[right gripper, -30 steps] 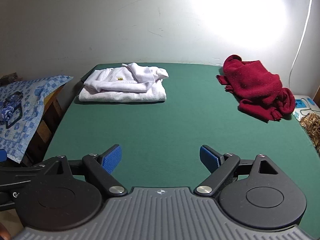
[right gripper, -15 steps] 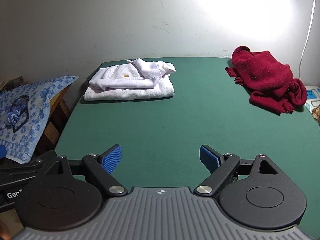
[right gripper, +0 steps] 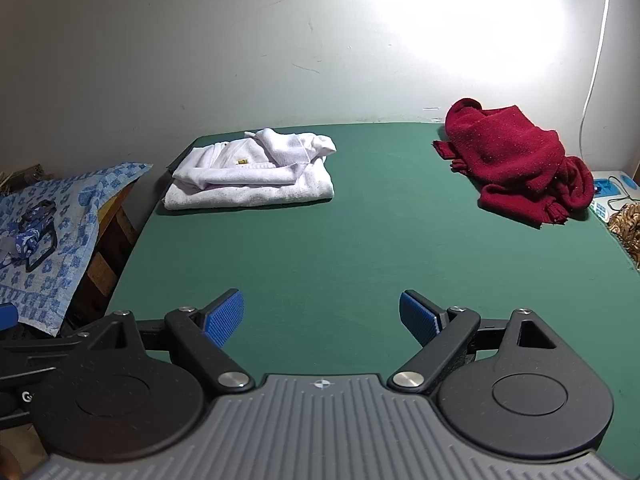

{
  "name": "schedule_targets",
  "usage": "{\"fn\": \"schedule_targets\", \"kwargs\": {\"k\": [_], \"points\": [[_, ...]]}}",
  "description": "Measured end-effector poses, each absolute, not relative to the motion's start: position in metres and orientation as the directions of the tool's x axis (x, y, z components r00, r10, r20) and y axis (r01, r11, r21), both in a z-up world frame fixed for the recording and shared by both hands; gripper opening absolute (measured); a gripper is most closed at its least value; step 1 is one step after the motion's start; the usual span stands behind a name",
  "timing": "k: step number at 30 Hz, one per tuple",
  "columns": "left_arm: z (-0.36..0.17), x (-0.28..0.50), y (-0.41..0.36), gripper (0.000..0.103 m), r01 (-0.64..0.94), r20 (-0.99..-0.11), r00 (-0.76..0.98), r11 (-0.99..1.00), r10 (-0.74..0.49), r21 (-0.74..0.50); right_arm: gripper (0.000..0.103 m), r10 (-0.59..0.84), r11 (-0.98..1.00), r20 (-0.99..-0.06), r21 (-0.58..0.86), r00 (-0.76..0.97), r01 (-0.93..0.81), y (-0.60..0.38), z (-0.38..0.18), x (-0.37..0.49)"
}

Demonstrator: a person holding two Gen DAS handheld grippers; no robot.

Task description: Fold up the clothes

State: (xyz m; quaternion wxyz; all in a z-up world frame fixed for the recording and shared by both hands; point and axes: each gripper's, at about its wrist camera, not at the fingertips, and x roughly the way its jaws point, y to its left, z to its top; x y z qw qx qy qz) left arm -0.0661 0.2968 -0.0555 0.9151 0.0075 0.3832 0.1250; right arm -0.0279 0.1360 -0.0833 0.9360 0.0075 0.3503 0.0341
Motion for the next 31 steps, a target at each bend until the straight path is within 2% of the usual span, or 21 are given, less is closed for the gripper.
{"fn": "schedule_targets", "kwargs": {"k": [20, 31], "points": [[-0.059, -0.079, 0.296, 0.102, -0.225, -0.676, 0.696, 0.967, 0.244, 0.118, 0.087, 0.055, 0.998, -0.647, 0.014, 0.76, -0.061, 0.142, -0.084, -0.04], [-0.067, -0.076, 0.3, 0.102, -0.237, -0.711, 0.659, 0.965, 0.245, 0.113, 0.087, 0.071, 0.996, -0.655, 0.004, 0.753, -0.091, 0.146, -0.087, -0.043]]}}
